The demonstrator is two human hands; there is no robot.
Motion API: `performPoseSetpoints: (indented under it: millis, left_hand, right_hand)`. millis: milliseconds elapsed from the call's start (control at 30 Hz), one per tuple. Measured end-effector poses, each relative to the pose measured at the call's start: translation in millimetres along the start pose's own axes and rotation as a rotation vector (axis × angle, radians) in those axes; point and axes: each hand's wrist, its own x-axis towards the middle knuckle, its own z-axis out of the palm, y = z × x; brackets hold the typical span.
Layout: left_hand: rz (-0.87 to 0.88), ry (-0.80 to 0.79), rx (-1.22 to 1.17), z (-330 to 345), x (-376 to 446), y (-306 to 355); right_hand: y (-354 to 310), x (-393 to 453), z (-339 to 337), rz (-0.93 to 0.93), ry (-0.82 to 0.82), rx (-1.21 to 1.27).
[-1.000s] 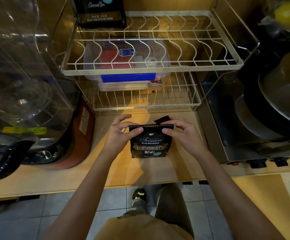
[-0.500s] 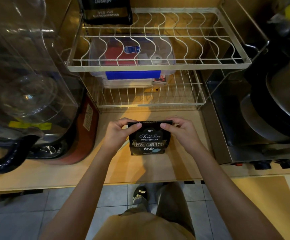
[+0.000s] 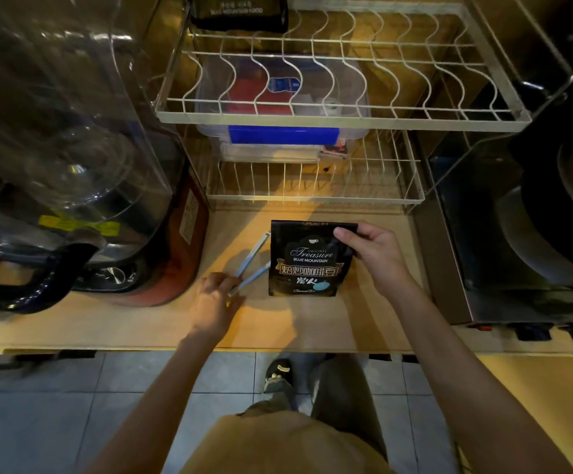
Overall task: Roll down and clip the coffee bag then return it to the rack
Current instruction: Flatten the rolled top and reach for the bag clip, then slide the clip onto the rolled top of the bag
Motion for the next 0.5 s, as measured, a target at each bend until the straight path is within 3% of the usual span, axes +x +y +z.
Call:
performPoseSetpoints:
  millis: [167, 233, 300, 367, 500]
  left_hand:
    - [-0.124, 0.123, -0.151, 3.4, 6.6, 0.8]
    - [-0.307, 0.162, -0.521, -9.8, 9.0, 8.8]
    - [-0.429, 0.102, -1.014, -25.5, 9.2, 21.6]
    - [-0.396, 0.08, -1.206, -43.2, 9.1, 32.9]
    - [-0.31, 0.012, -1.22, -74.2, 5.3, 53.2]
  right_hand:
    - [-2.2, -4.1, -0.8, 0.007, -0.008, 0.009]
    - [-3.7, -5.6, -1.0, 0.007, -0.017, 0.012]
    - [-3.9, -6.2, -0.6, 0.007, -0.017, 0.028]
    - [-4.1, -6.4, 0.2, 0.017, -0.01, 0.03]
    - [-5.2, -7.4, 1.2, 0.022, -0.002, 0.037]
